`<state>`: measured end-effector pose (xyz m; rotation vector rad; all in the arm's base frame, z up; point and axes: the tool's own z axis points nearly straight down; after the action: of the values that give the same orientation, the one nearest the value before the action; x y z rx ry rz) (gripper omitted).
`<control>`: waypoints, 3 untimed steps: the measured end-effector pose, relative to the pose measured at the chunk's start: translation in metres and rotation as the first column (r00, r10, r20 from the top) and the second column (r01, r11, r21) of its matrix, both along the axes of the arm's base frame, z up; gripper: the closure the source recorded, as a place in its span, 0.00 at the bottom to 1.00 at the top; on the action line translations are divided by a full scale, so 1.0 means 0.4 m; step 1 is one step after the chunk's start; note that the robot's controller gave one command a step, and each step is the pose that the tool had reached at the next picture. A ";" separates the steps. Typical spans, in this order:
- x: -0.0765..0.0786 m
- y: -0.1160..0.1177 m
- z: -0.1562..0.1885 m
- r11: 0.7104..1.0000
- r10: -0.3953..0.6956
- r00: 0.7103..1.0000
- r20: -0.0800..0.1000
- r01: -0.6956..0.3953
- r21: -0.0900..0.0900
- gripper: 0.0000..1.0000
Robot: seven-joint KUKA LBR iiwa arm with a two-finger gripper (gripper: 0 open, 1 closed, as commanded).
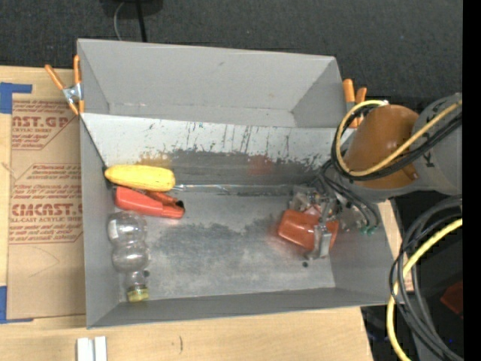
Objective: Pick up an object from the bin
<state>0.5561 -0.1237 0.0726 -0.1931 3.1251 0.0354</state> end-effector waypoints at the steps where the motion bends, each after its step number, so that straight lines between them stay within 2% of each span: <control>1: 0.000 0.000 0.000 1.000 0.000 1.000 0.000 0.000 0.000 1.00; 3: -0.003 -0.006 0.011 1.000 0.001 1.000 0.000 -0.001 -0.006 1.00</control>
Offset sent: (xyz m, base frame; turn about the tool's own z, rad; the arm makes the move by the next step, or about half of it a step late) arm -0.0001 -0.0002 0.0083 0.0000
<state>0.5549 -0.1260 0.0770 -0.1947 3.1255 0.0262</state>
